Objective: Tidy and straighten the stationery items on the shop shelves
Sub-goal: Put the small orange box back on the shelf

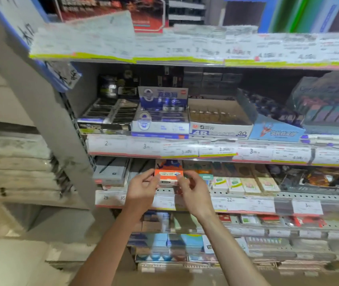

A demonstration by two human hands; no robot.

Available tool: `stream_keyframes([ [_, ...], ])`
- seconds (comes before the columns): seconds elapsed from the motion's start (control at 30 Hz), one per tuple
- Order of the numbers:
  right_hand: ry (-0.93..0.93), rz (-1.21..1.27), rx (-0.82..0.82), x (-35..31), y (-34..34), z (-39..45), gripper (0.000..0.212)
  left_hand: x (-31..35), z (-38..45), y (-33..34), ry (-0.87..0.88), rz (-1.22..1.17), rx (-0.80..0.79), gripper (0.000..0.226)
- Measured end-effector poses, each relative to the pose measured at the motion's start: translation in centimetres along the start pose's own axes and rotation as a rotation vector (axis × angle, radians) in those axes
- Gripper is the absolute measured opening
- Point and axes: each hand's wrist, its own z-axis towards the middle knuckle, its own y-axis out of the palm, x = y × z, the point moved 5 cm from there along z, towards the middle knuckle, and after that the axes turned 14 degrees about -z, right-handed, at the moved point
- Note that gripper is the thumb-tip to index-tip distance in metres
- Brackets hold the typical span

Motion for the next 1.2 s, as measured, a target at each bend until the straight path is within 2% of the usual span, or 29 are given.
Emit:
stream_keyframes([
  [0.1,-0.042,-0.198,0.033,-0.9,0.5,0.4,0.037,0.3,0.9,-0.8,0.015,0.118,0.011,0.017],
  [0.17,-0.076,-0.382,0.060,-1.5,0.2,0.3,0.044,0.2,1.3,-1.2,-0.004,0.245,0.004,0.038],
  [0.37,-0.299,-0.706,0.202,-1.3,-2.0,0.3,0.045,0.1,2.1,-1.7,0.030,0.591,-0.123,0.068],
  [0.47,-0.388,-0.805,0.123,-0.5,-2.1,1.1,0.051,0.5,2.3,-1.3,0.081,0.665,-0.144,0.068],
  [0.57,-0.406,-0.835,-0.048,-0.4,-1.4,2.1,0.056,0.4,2.8,-0.9,0.106,0.685,-0.144,0.062],
  [0.63,-0.433,-0.853,-0.075,-0.4,-1.1,2.6,0.051,-0.1,3.2,-0.7,0.077,0.686,-0.157,0.064],
  [1.0,-0.426,-0.772,-0.023,0.3,-0.8,3.0,0.042,-1.1,3.7,-0.2,0.115,0.765,-0.140,0.065],
  [1.2,-0.386,-0.658,0.014,-0.1,-1.7,2.0,0.046,0.0,1.6,-0.1,0.185,0.662,-0.143,0.056],
])
